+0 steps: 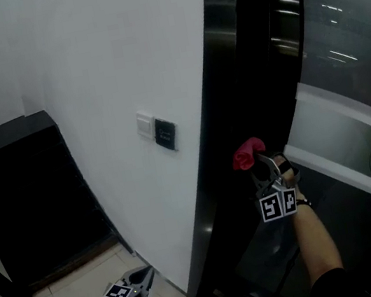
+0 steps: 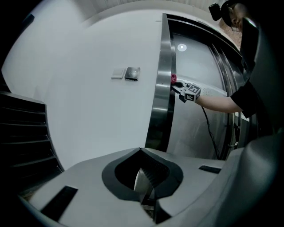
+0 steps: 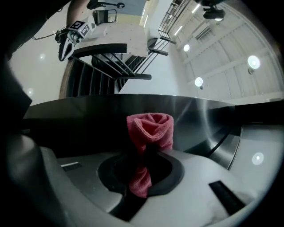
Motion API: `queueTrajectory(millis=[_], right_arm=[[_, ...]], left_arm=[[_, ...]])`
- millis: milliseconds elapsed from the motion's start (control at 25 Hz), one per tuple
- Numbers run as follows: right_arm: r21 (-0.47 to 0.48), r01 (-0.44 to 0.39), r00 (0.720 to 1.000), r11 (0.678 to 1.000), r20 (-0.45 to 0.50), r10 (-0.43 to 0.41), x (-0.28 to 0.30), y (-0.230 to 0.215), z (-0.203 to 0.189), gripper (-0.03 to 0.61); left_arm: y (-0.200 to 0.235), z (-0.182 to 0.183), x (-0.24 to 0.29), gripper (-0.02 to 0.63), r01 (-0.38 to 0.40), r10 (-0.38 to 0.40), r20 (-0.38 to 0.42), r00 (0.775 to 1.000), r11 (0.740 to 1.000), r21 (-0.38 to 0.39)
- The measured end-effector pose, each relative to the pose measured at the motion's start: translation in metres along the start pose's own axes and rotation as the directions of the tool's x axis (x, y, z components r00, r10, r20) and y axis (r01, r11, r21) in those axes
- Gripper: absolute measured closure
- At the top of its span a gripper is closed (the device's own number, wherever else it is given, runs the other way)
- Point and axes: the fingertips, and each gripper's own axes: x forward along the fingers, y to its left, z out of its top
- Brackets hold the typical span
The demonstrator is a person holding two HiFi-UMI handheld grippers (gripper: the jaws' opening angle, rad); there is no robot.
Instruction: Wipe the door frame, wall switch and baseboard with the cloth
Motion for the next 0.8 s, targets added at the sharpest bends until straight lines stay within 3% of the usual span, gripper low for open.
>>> queueTrajectory(millis=[800], right_arm=[[0.080, -0.122, 0.991, 0.989, -0.044, 0.125, -0.015, 0.077, -0.009, 0.531]], left_arm=[[-0.015, 0.000, 0.012, 0.623, 0.048, -0.048, -0.022, 0.999, 0.999, 0.016]])
